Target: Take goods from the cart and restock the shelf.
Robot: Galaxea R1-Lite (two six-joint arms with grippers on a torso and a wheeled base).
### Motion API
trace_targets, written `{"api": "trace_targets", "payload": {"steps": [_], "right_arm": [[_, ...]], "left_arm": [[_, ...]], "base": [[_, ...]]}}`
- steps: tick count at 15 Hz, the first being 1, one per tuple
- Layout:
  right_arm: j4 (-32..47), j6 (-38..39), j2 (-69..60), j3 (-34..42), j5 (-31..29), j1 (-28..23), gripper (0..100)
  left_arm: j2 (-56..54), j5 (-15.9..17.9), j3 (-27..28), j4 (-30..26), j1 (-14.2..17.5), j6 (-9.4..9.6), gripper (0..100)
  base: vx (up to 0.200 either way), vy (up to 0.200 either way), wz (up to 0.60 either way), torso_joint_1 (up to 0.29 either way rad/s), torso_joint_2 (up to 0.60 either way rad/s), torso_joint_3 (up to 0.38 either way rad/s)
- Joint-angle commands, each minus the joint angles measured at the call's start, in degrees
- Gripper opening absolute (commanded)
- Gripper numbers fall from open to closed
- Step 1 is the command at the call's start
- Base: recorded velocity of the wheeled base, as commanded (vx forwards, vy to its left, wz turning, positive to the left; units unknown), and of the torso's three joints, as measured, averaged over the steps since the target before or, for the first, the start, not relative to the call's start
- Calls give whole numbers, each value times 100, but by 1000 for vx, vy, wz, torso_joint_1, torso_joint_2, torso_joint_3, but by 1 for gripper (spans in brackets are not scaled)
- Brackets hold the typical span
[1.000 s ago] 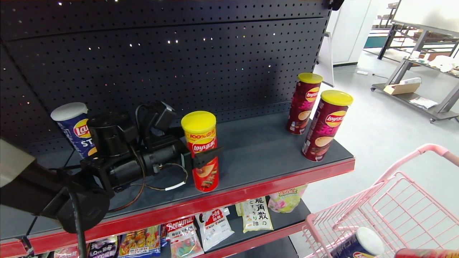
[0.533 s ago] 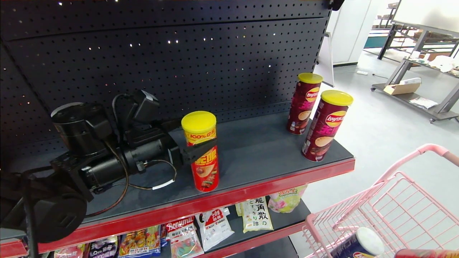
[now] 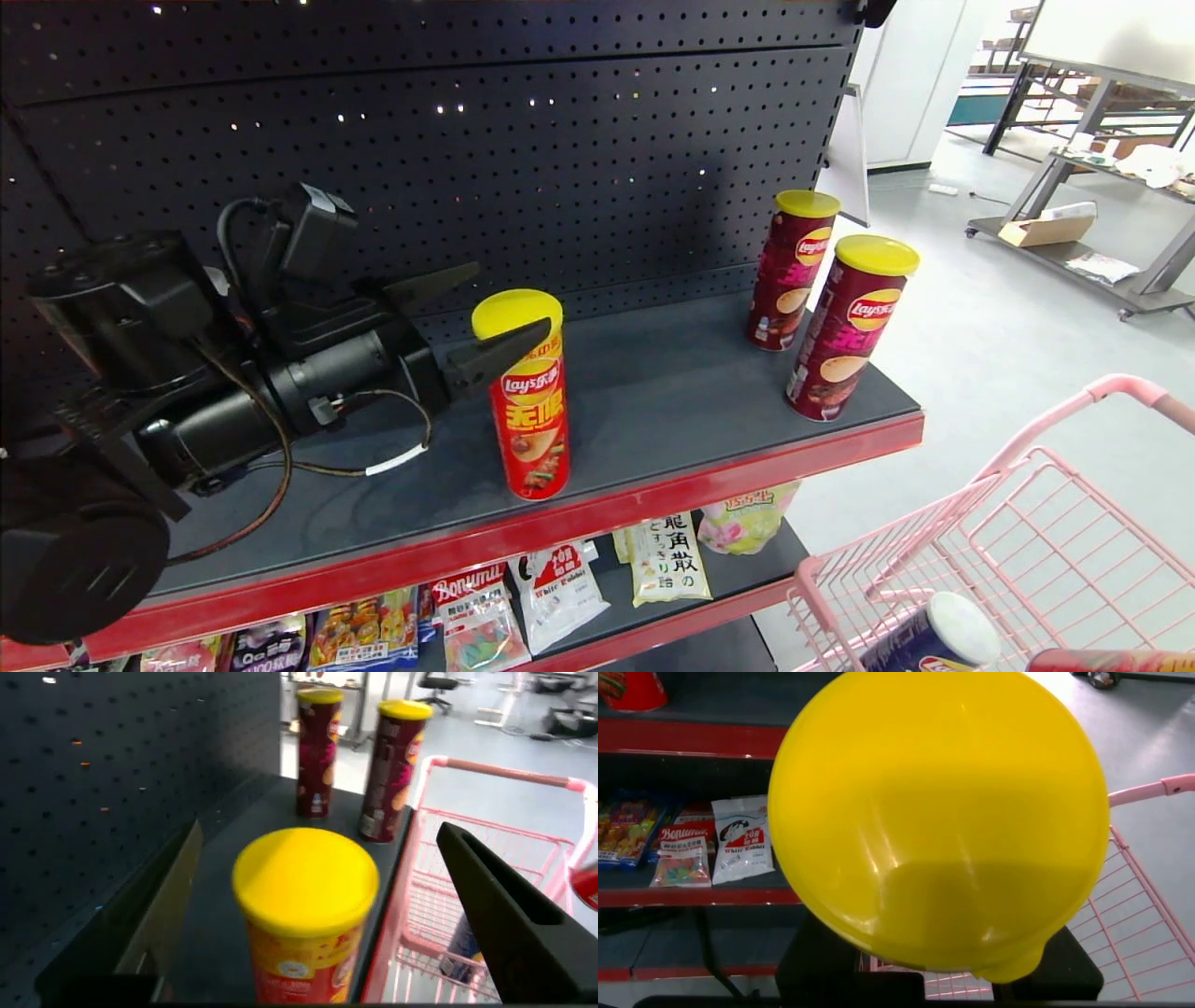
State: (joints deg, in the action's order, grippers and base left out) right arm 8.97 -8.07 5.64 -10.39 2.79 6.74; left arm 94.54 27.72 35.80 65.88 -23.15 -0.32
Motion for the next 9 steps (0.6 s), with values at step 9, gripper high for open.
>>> {"api": "trace_targets", "payload": {"steps": [9], "right_arm": [[-150, -63, 2512, -1466, -508, -296, 0]], "left_arm": [[-4022, -2122, 32, -5867, 399, 199, 100]], "base": [[0, 0, 0, 0, 0, 0]]}}
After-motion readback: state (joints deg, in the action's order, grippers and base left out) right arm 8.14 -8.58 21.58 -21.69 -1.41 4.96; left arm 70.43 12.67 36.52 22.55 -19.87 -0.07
